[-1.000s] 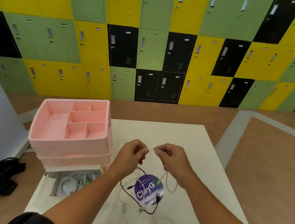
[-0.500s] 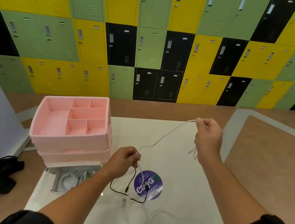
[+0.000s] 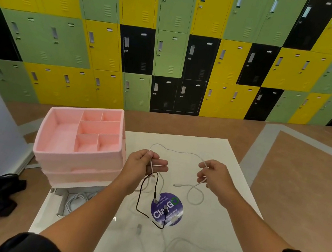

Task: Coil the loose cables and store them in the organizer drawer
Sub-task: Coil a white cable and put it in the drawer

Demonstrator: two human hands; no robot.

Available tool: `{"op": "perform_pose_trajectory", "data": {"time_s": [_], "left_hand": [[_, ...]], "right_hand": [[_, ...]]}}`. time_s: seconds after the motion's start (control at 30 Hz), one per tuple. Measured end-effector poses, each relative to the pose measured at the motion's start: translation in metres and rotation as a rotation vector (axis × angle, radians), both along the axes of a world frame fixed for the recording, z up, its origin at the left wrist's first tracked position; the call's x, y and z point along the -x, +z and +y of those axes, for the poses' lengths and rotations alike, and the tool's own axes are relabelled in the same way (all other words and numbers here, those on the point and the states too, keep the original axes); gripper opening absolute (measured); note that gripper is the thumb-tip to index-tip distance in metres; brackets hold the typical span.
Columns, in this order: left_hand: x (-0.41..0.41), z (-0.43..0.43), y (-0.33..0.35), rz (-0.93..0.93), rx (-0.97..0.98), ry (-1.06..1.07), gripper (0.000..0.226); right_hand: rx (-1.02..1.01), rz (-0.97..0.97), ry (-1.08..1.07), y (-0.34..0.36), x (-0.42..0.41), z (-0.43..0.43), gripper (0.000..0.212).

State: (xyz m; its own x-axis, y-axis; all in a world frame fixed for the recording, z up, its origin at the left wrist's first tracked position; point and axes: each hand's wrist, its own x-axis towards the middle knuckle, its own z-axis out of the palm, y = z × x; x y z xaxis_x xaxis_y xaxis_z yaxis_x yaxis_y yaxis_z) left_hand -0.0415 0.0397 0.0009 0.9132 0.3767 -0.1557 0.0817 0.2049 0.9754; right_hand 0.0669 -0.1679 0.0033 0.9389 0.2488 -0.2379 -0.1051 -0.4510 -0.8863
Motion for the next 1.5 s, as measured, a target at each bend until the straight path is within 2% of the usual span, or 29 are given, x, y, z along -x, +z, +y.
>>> {"op": "perform_pose_trajectory", "data": {"time_s": [0.07, 0.17, 0.23, 0.3, 0.37, 0.43, 0.63, 0.77, 1.0, 1.17, 1.33, 1.43, 1.5], "left_hand": [[-0.003, -0.002, 0.002, 0.000, -0.039, -0.035, 0.032], [-0.007, -0.005, 0.004, -0.013, -0.121, -0.108, 0.031], [-0.010, -0.008, 0.005, -0.034, -0.154, -0.145, 0.030], [-0.013, -0.012, 0.006, -0.055, -0.160, -0.192, 0.030], [-0.012, -0.016, 0.006, -0.067, -0.158, -0.221, 0.031], [-0.010, -0.016, 0.004, -0.074, -0.152, -0.219, 0.032], [-0.006, -0.012, 0.003, -0.082, -0.201, -0.277, 0.030], [-0.003, -0.009, 0.000, -0.063, -0.233, -0.300, 0.029], [-0.002, 0.009, -0.020, 0.015, -0.490, -0.250, 0.026], [0.008, 0.020, -0.040, 0.241, -0.643, -0.218, 0.031], [0.014, 0.018, -0.048, 0.178, -0.520, -0.116, 0.030], [0.005, 0.007, -0.029, 0.087, -0.456, -0.088, 0.027], [0.001, -0.001, -0.011, 0.046, -0.335, -0.116, 0.036]], "right_hand": [[0.038, -0.084, 0.073, 0.002, 0.003, 0.006, 0.028], [0.186, -0.351, 0.197, 0.014, 0.012, 0.022, 0.051], [0.329, -0.547, 0.244, 0.022, 0.017, 0.035, 0.044], [0.403, -0.629, 0.296, 0.029, 0.019, 0.045, 0.025], [0.293, -0.504, 0.366, 0.034, 0.021, 0.052, 0.015], [0.223, -0.445, 0.395, 0.033, 0.021, 0.054, 0.018], [0.208, -0.665, 0.426, 0.030, 0.029, 0.055, 0.049], [0.297, -0.590, 0.509, 0.039, 0.021, 0.058, 0.019], [0.263, -0.673, 0.213, 0.059, 0.005, 0.046, 0.027], [0.011, -0.578, -0.140, 0.086, -0.003, 0.036, 0.027], [0.010, -0.485, 0.007, 0.105, -0.003, 0.031, 0.026], [0.038, -0.436, 0.077, 0.101, 0.004, 0.035, 0.027], [0.091, -0.438, 0.104, 0.096, 0.006, 0.039, 0.026]]}}
